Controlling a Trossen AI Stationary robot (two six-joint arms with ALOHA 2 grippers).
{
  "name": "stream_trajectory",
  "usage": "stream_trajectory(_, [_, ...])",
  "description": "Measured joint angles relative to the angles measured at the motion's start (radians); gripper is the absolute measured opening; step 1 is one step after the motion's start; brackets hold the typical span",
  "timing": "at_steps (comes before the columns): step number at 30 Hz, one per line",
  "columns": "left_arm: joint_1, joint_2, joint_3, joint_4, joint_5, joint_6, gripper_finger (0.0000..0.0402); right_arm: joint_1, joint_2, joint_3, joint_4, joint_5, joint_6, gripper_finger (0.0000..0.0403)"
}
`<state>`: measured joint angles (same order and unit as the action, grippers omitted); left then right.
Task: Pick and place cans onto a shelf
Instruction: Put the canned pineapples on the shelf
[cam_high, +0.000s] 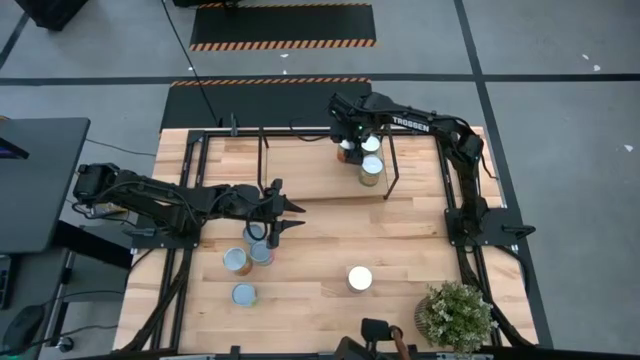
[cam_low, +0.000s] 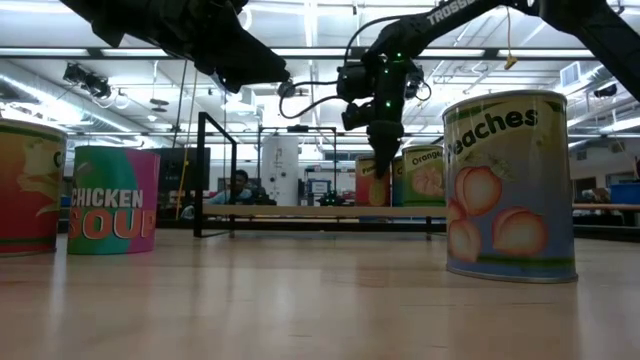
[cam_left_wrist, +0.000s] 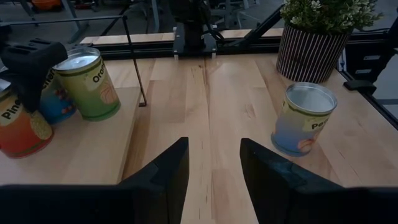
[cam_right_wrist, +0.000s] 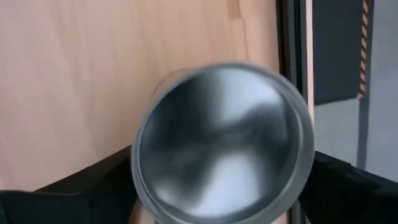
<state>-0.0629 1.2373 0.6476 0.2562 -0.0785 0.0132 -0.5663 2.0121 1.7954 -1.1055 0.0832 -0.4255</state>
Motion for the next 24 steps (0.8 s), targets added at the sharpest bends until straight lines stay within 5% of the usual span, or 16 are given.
stream_trajectory(24, [0.000, 0.000, 0.000, 0.000, 0.000, 0.000, 0.0151, 0.005, 0.000, 0.069, -0.110, 0.000, 0.007, 0.0386])
